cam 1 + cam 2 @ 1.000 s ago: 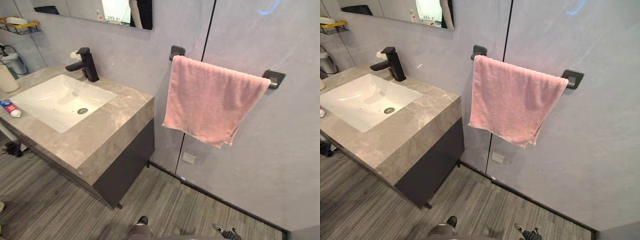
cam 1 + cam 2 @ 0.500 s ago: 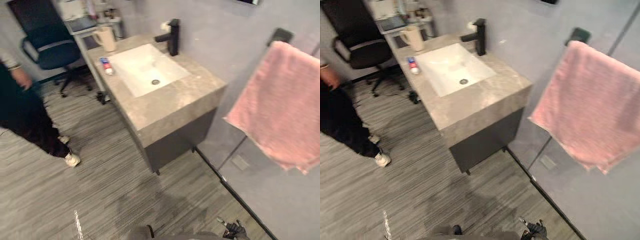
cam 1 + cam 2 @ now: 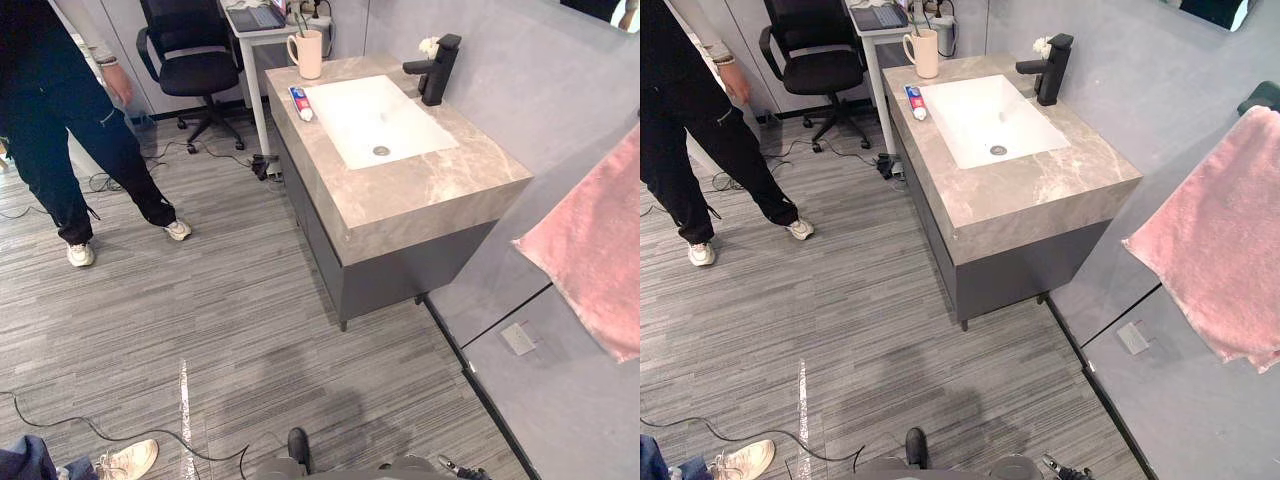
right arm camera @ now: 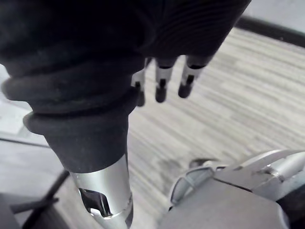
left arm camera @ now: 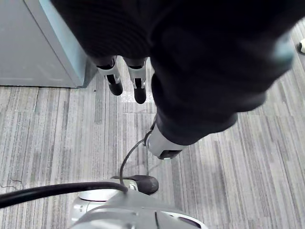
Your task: Organize washtable
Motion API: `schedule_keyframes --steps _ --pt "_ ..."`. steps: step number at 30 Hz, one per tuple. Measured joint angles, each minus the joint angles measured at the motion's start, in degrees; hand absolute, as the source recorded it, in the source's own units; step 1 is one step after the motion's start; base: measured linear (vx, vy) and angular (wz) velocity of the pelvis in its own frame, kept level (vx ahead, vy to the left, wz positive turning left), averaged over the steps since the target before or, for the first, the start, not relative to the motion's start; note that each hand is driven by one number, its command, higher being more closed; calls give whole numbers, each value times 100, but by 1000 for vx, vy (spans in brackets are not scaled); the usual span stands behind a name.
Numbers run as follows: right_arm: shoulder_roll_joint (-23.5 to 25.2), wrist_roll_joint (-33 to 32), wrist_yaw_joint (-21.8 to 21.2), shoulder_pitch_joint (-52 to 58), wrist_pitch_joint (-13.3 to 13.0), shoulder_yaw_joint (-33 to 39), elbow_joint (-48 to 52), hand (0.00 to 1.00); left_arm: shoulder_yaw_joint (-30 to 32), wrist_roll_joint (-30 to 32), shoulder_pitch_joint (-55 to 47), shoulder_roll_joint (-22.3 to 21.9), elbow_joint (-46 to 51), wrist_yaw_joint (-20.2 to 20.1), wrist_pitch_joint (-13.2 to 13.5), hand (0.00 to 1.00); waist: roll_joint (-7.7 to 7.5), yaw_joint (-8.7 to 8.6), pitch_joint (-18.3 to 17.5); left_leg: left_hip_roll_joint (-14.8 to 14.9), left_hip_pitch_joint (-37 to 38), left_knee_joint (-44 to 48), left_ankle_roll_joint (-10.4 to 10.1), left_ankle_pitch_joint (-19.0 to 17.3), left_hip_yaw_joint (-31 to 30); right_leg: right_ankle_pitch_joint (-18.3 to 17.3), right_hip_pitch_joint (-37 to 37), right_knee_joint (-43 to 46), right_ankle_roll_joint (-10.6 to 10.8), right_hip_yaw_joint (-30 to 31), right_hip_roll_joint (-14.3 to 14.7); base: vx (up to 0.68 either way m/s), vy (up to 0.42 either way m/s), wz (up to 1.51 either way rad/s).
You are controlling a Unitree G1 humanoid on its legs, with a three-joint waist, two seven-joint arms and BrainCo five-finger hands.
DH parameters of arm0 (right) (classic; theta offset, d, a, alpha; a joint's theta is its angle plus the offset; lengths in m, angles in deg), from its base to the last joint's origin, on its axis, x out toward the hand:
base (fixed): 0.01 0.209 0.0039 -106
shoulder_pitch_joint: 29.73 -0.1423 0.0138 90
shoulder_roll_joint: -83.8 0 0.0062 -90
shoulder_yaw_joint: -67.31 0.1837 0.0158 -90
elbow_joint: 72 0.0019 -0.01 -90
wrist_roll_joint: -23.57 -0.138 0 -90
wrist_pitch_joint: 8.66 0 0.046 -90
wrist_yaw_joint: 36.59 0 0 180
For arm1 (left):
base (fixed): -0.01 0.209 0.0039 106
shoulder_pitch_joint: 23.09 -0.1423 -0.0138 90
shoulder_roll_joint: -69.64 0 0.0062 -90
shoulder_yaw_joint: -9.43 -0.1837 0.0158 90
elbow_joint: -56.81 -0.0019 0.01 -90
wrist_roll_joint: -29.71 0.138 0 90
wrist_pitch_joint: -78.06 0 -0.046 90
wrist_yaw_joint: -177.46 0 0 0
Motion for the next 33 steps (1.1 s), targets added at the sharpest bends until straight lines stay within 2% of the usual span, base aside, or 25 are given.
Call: schedule_keyframes --steps 2,3,4,5,7,8,9,10,11,12,13,14,15,16,17,18,19,20,22,23,29,33 --pt "16 119 -4 9 10 -8 17 0 128 -1 -25 -9 0 5 -25 0 -26 15 52 3 -42 0 47 -42 23 60 -43 -7 -35 23 5 -156 47 5" --pt "115 157 -6 20 9 -20 28 0 191 -1 -26 19 1 2 -36 0 -291 12 41 -124 -6 105 84 -99 120 51 -97 -75 -34 -6 -122 -117 100 5" --pt "156 168 -9 26 11 -25 32 0 219 -2 -5 81 10 9 -36 0 -352 35 80 -171 -82 425 210 -192 304 -72 -95 -41 -2 16 -226 -52 77 10" --pt "186 205 -11 175 11 -43 233 0 299 1 -46 -13 57 20 -38 0 -300 54 171 -71 -180 1320 379 -553 499 -215 -143 279 128 -2 -348 -25 80 17" --pt "195 192 -17 346 24 0 361 0 433 5 -71 -84 79 28 -54 0 -107 53 199 -135 -166 1175 432 -686 383 -370 -203 600 292 228 -421 -73 72 30" --pt "224 193 -19 489 22 -4 464 0 431 56 -65 -89 141 36 -51 0 -222 70 183 -219 -187 1106 434 -683 251 -167 -368 799 50 1069 -269 -132 65 62" --pt "236 122 -14 571 17 1 518 0 434 156 -11 -113 143 29 -55 0 -34 50 260 -225 -278 1104 433 -683 65 -27 -567 1048 -87 1921 -77 -119 70 82" --pt "242 87 -13 583 15 11 547 0 431 215 1 -129 161 22 -59 0 -9 13 248 -226 -343 1088 431 -685 -66 19 -615 1109 -123 2322 58 -86 49 125" --pt "339 23 -9 725 15 18 616 0 449 277 17 -129 232 17 -58 0 -56 5 209 -314 -394 862 359 -731 -303 35 -599 1037 -97 2931 293 -23 43 131" --pt "464 -30 -15 811 7 -20 529 0 726 338 -3 -15 426 8 -29 0 -643 19 94 -707 -654 1809 546 -797 -152 -421 -616 796 -136 3340 -97 18 36 121" --pt "447 -41 -18 841 1 -71 573 0 841 368 -7 -32 508 31 -31 0 -625 21 107 -566 -967 2933 802 -1221 -98 -892 -572 792 34 3369 -52 34 10 91" --pt "353 -39 14 799 -8 -31 732 0 881 430 -11 -239 501 14 -96 0 -110 92 312 -106 -1082 3657 555 -2112 -356 -1035 -495 1007 342 3238 373 -7 18 42" --pt "316 -22 -6 815 13 -29 729 0 873 444 -13 -315 513 12 -110 0 -80 163 296 -94 -1109 3659 382 -2229 -367 -1038 -542 1106 325 3392 417 -54 -5 46" --pt "354 -9 -19 849 -8 -153 727 0 921 451 -116 -301 580 -3 -90 0 -178 198 178 -153 -1109 3486 381 -2210 -365 -1005 -518 956 271 3517 454 -39 -33 49" --pt "424 119 -10 858 -6 -259 695 0 920 449 -173 -250 567 5 -88 0 -276 162 45 -213 -1112 3286 384 -2167 -395 -954 -514 677 185 3584 468 0 -68 67" --pt "426 175 -12 885 -18 -273 661 0 926 445 -180 -251 568 8 -90 0 -354 165 -21 -181 -1169 3427 413 -2139 -358 -946 -531 617 171 3581 482 17 -79 60" --pt "348 204 -19 875 -42 -272 681 0 943 438 -188 -334 527 19 -99 0 -220 195 1 -28 -1240 3508 508 -2015 -361 -940 -529 639 174 3494 628 -19 -27 28" --pt "345 201 -16 852 -20 -280 624 0 951 420 -232 -332 481 22 -116 0 -212 264 13 -67 -1190 3455 483 -1899 -358 -929 -525 700 191 3509 613 -31 -20 20" --pt "321 190 -9 913 -27 -433 601 0 999 358 -237 -326 473 24 -103 0 -253 325 -66 -115 -1153 3419 477 -1868 -375 -905 -483 680 187 3552 595 4 2 11" --pt "312 168 -11 918 -36 -507 602 0 1009 321 -244 -310 434 22 -102 0 -270 320 -109 -161 -1143 3419 484 -1865 -412 -858 -438 630 254 3589 593 25 10 11" --pt "298 134 -11 905 -33 -508 530 0 1036 175 -229 -300 375 26 -110 0 -276 321 -137 -230 -1270 3531 525 -1885 -562 -833 -440 601 313 3574 594 30 -10 13" --pt "297 126 -10 894 -11 -490 504 0 1112 -14 -182 -306 335 26 -115 0 -282 353 -148 -258 -1493 3939 637 -2044 -707 -1007 -570 975 466 3460 542 27 -25 18"
